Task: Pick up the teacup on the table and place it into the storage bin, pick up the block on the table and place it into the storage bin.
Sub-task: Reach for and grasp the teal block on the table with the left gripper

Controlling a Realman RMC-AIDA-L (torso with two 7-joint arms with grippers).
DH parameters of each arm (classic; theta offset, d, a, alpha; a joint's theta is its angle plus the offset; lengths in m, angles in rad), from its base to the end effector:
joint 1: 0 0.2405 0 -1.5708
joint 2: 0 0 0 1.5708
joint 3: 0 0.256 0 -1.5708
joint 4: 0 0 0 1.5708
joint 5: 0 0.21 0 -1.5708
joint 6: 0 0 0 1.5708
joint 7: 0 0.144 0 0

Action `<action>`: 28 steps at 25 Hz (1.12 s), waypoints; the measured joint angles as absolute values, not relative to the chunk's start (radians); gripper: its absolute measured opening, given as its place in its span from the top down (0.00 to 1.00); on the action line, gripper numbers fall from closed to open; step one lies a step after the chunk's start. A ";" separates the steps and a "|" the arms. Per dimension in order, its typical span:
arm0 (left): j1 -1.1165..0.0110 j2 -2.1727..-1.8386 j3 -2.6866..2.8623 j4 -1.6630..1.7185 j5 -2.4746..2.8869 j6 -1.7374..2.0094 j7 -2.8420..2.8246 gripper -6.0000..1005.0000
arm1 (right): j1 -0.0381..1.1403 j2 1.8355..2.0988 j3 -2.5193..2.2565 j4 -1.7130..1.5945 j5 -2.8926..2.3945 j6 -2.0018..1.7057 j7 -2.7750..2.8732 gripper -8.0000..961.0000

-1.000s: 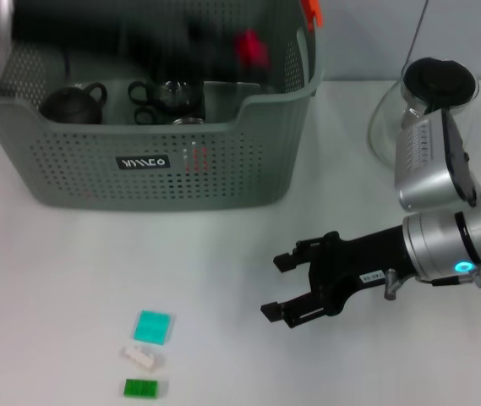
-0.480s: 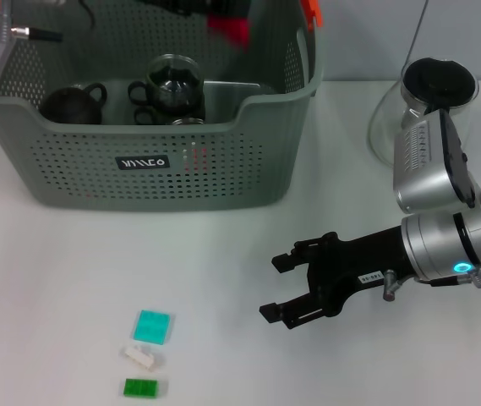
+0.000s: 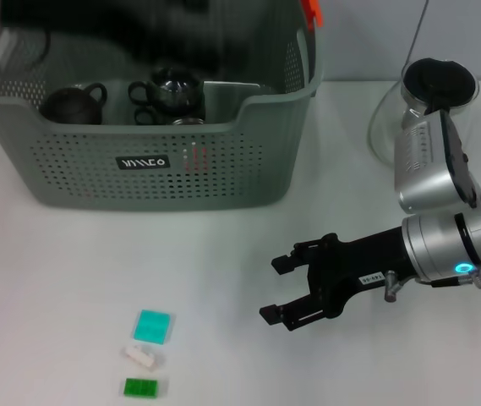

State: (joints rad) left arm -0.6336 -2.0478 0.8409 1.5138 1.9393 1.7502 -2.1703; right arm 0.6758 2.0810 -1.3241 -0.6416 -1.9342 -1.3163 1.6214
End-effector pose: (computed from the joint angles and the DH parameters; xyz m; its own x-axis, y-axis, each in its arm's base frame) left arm -0.1034 0.3528 0.1145 0.8803 0.2283 0.4159 0.3401 -0.9149 -0.2176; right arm 0.2055 0.3394 -0.0826 0.9357 -0.3277 -0.1310 -0.3278 -0.9445 0.0213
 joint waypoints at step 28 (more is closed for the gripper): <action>-0.454 -2.173 1.591 1.462 2.737 1.597 -2.147 0.05 | 0.678 2.078 -1.309 -0.635 -1.934 -1.312 1.625 0.08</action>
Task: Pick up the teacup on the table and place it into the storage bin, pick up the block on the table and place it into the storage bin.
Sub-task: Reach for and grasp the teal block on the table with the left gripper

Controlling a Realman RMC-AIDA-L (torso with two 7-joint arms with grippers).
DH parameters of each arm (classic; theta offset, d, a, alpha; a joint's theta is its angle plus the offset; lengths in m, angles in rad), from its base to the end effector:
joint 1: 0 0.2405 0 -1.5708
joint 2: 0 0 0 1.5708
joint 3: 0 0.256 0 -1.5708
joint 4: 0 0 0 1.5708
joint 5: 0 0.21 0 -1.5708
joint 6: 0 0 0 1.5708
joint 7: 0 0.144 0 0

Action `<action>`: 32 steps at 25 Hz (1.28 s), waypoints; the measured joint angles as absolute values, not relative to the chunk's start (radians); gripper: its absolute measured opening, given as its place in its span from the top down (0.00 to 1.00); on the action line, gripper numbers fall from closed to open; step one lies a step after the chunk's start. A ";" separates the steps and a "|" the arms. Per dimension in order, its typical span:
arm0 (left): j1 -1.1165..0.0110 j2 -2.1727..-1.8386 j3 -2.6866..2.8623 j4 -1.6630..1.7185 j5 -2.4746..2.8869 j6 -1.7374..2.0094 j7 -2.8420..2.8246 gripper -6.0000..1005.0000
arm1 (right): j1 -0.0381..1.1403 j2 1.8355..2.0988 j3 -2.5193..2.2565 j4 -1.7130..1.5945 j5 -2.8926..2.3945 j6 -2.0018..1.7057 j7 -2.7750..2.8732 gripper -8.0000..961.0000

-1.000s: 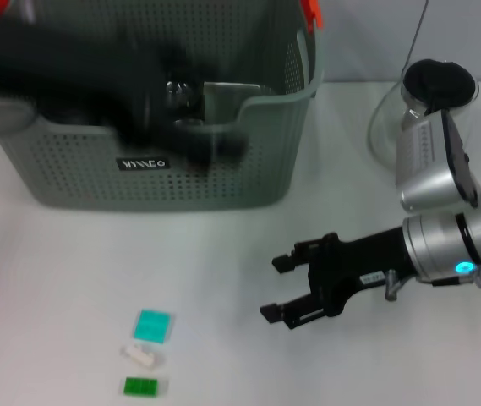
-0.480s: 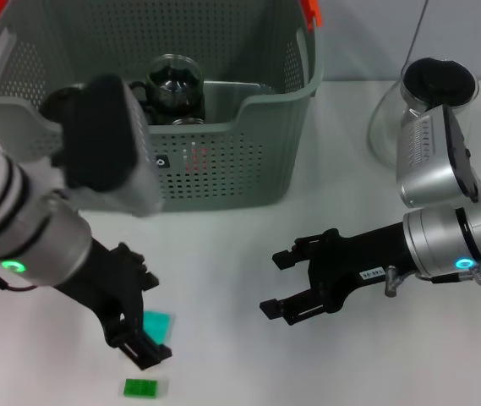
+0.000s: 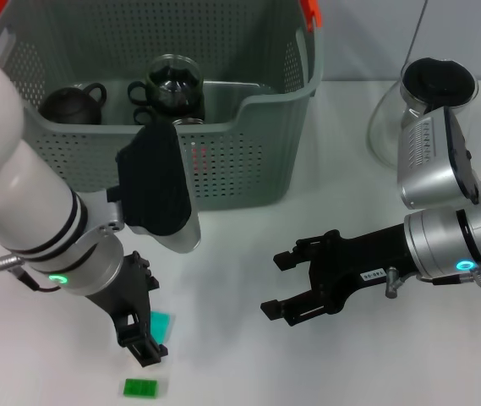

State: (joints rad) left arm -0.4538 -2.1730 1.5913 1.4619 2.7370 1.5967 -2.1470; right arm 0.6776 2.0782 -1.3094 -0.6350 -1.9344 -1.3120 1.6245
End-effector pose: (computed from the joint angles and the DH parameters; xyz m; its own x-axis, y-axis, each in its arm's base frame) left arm -0.1898 0.3034 -0.0416 0.8363 0.2150 -0.5044 0.1238 -0.9702 -0.2083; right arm 0.2069 0.3418 -0.0805 0.9303 -0.3396 -0.1387 -0.3414 -0.9398 0.0114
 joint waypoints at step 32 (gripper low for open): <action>-0.446 -2.172 1.602 1.352 2.754 1.445 -1.945 0.15 | 0.675 2.079 -1.291 -0.635 -1.934 -1.307 1.626 0.08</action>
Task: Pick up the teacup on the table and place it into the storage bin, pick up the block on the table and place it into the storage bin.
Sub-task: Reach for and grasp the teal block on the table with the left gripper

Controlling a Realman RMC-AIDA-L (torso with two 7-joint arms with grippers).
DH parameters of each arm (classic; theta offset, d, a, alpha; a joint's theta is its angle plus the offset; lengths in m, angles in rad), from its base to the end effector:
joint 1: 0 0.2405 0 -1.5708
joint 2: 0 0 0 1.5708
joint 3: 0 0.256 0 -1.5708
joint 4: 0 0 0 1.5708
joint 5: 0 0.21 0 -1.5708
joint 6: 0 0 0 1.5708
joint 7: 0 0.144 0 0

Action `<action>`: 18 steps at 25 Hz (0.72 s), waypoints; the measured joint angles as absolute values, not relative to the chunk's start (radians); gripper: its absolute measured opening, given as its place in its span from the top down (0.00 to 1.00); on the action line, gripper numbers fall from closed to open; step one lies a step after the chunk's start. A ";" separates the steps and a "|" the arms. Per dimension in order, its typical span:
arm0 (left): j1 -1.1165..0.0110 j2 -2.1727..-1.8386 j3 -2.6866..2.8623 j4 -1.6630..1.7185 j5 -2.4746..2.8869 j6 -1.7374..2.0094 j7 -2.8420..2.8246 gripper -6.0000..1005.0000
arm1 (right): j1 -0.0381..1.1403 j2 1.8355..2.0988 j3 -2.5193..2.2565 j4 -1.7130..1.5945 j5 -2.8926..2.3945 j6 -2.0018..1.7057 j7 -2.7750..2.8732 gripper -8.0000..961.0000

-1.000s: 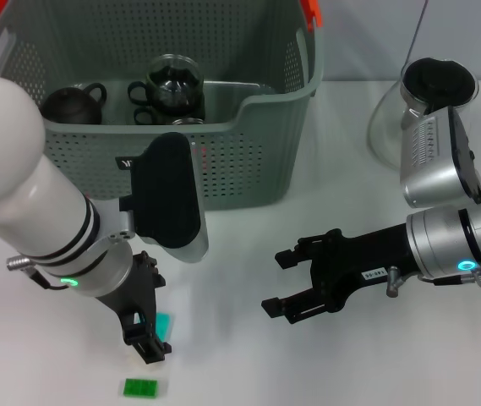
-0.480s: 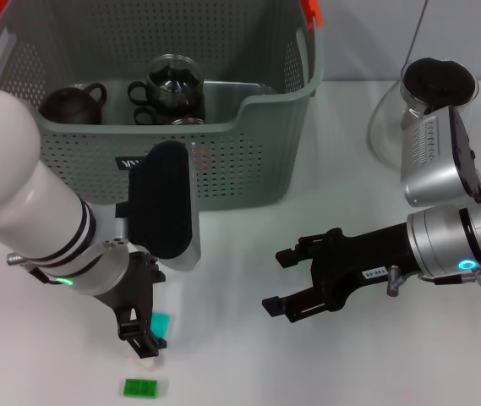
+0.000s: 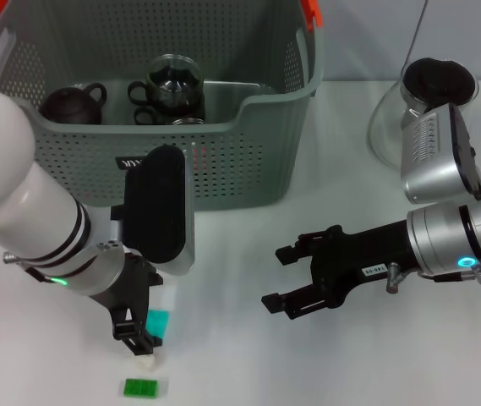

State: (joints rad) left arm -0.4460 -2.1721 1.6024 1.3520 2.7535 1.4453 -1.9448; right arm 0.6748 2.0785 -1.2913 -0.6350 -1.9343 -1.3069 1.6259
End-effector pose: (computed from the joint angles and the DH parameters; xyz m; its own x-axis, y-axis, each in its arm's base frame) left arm -0.2097 0.3132 -0.0550 0.8438 0.0539 -0.5339 -0.0393 -0.9861 -0.1615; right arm 0.2078 0.3439 -0.0784 0.9243 -0.3500 -0.1526 -0.3543 -0.9351 -0.0013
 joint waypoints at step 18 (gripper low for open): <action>-0.455 -2.172 1.605 1.339 2.754 1.456 -1.937 0.23 | 0.681 2.077 -1.284 -0.635 -1.934 -1.307 1.634 0.08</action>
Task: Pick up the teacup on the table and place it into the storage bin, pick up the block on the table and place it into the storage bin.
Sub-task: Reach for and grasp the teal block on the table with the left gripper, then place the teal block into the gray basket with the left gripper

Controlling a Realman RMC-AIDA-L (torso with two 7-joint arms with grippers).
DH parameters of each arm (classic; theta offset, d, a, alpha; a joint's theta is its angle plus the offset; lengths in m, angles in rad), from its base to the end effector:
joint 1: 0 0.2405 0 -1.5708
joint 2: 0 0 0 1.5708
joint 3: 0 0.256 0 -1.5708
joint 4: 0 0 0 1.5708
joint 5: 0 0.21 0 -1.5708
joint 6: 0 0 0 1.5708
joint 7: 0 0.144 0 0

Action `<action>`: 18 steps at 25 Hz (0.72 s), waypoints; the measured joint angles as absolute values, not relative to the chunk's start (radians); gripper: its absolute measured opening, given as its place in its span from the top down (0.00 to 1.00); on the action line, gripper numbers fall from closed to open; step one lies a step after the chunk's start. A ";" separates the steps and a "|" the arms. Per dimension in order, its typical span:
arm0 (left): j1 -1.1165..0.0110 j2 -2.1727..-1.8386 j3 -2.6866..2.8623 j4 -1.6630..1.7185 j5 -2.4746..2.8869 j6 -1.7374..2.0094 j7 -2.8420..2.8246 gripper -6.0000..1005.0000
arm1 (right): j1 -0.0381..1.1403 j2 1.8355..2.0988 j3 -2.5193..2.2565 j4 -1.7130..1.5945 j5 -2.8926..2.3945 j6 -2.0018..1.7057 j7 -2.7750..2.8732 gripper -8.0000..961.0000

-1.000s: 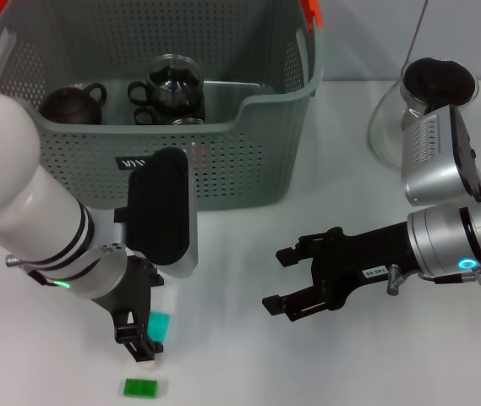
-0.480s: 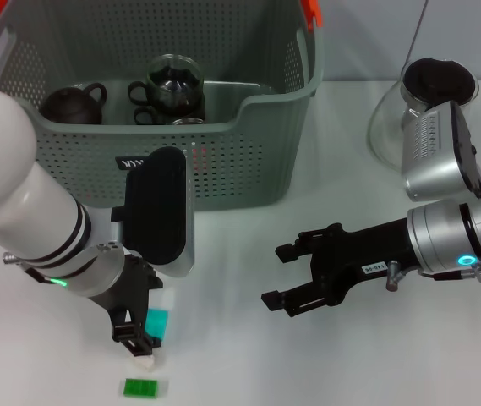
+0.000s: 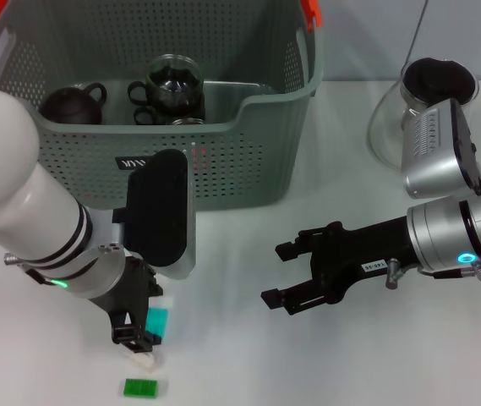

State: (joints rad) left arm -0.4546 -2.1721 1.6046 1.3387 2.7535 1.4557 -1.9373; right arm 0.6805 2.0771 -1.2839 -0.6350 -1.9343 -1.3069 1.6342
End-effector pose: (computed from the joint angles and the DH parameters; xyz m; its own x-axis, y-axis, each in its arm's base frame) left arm -0.2104 0.3121 -0.0566 0.8390 0.0435 -0.5423 -0.0399 -0.9892 -0.1412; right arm 0.2061 0.3463 -0.0770 0.9216 -0.3548 -0.1574 -0.3600 -0.9329 -0.0045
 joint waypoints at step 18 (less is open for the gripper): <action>-0.457 -2.172 1.612 1.335 2.754 1.471 -1.944 0.54 | 0.683 2.077 -1.284 -0.635 -1.934 -1.307 1.634 0.08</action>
